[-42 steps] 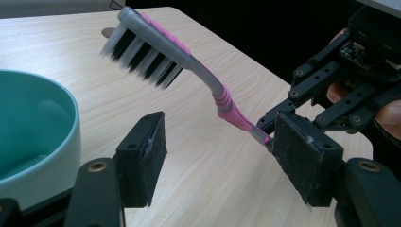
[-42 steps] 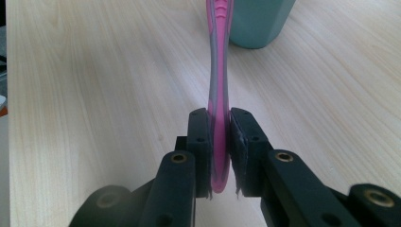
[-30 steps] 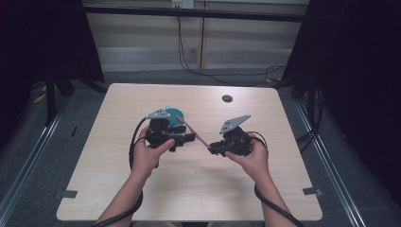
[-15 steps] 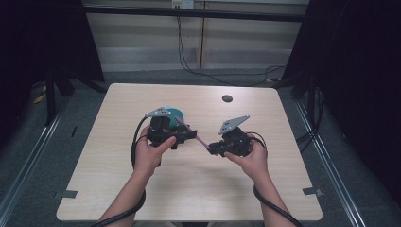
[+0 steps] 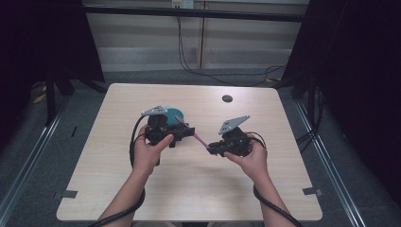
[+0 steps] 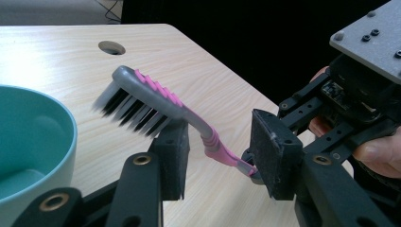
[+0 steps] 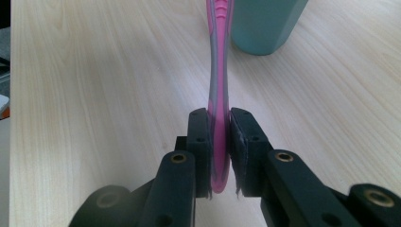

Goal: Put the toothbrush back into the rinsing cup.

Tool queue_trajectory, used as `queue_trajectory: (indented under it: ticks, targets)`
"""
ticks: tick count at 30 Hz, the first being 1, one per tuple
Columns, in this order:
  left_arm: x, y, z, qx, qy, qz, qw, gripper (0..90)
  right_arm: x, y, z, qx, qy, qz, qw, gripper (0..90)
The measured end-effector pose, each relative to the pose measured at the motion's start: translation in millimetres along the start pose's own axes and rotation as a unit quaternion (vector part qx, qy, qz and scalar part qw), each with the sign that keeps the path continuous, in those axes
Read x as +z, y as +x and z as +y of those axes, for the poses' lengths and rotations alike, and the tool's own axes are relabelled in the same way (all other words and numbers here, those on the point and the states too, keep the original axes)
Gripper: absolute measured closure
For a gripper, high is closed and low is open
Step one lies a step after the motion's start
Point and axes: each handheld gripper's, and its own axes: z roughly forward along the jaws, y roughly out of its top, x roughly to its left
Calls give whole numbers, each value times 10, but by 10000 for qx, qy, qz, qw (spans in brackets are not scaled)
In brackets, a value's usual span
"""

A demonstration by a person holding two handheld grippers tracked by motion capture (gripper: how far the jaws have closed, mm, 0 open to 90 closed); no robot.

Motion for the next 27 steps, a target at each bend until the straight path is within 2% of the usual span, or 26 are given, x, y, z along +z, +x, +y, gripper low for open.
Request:
queue_trajectory:
  ticks: [7,16,27]
  targets:
    - [19,19,-2,-93,-37,11,9999,612,7,6,1,14,-30,4,10000,790]
    - [45,43,-8,-206,-107,-76,9997,655,-15,5,14,-47,-37,10,10000,791]
    - [30,50,6,-329,-148,-123,9993,773,16,17,2,-18,-73,49,10000,790]
